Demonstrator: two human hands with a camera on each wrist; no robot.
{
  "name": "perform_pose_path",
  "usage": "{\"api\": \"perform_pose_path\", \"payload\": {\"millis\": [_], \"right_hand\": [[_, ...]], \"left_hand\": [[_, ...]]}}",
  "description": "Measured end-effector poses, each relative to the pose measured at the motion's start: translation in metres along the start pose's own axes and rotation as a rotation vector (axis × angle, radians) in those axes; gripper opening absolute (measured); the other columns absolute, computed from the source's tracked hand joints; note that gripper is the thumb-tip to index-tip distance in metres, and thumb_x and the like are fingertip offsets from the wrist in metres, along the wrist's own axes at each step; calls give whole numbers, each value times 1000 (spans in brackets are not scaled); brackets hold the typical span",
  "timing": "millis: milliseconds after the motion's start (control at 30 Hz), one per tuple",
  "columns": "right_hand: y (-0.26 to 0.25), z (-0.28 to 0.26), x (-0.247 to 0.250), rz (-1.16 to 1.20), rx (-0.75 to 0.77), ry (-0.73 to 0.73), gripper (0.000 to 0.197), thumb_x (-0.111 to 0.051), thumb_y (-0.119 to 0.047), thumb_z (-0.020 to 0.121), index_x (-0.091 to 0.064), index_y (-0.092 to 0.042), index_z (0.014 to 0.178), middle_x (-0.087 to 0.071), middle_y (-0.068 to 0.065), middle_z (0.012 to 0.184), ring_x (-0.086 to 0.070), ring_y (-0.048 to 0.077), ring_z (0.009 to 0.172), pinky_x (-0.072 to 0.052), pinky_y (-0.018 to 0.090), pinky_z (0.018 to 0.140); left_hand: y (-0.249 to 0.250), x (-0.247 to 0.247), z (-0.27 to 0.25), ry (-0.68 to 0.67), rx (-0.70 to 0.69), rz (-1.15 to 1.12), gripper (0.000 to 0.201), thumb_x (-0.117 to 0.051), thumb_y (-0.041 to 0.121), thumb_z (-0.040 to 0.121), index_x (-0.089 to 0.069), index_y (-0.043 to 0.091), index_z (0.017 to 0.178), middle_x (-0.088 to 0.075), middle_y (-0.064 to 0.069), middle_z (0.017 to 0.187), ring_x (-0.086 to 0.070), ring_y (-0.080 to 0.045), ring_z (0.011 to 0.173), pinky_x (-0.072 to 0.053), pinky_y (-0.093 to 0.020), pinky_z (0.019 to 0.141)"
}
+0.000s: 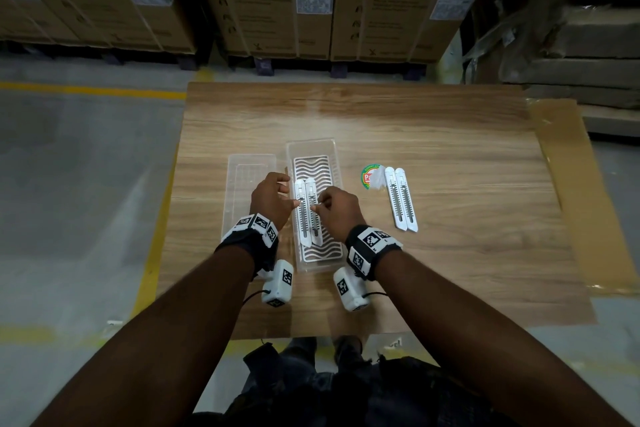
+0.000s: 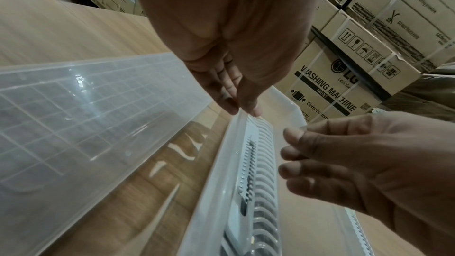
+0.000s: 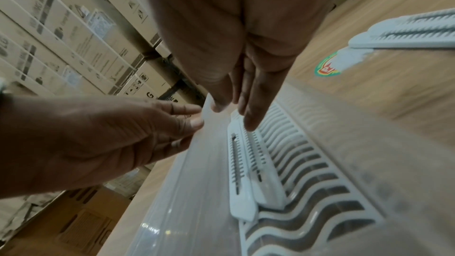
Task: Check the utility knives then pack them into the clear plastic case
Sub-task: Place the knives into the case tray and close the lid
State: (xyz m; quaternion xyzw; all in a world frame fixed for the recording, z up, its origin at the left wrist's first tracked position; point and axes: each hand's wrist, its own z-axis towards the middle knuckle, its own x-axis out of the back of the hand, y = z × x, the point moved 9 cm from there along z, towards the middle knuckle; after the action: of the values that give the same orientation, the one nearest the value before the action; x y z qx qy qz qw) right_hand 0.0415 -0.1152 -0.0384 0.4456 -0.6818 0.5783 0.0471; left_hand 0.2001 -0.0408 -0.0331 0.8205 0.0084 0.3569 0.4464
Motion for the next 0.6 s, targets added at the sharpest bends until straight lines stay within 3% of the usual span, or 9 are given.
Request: {"api": "perform_pose_path", "payload": {"millis": [167, 333, 467, 600], "right_hand": [[13, -4, 21, 93, 9, 15, 11, -72, -13, 83, -67, -5, 89, -70, 7, 83, -66, 21, 79, -53, 29, 74], [28, -5, 37, 156, -21, 11, 6, -69, -9, 83, -67, -9, 88, -71, 6, 83, -69, 20, 79, -58, 33, 73], [43, -10, 50, 400, -115, -9, 5, -68, -1, 86, -65, -6, 87, -66, 7, 71, -68, 18, 62, -58, 31, 59], [68, -9, 69, 605, -213, 33, 11, -68, 2, 87, -63, -7, 83, -65, 11, 68, -64, 18, 54, -58, 29, 55]], "left_hand": [[8, -9, -3, -3, -16, 33, 49, -81, 6, 73, -59, 16, 116, -65, -3, 101, -66, -21, 85, -52, -28, 70], [21, -26, -7, -13, -40, 55, 48, -80, 7, 74, -59, 15, 116, -66, -5, 103, -66, -21, 86, -54, -31, 75], [28, -35, -9, -14, -54, 78, 46, -80, 9, 75, -59, 16, 115, -66, -4, 103, -66, -20, 85, -50, -27, 73], [34, -39, -8, 1, -81, 114, 40, -76, 15, 80, -59, 14, 116, -64, -5, 106, -62, -17, 79, -44, -25, 73]]}}
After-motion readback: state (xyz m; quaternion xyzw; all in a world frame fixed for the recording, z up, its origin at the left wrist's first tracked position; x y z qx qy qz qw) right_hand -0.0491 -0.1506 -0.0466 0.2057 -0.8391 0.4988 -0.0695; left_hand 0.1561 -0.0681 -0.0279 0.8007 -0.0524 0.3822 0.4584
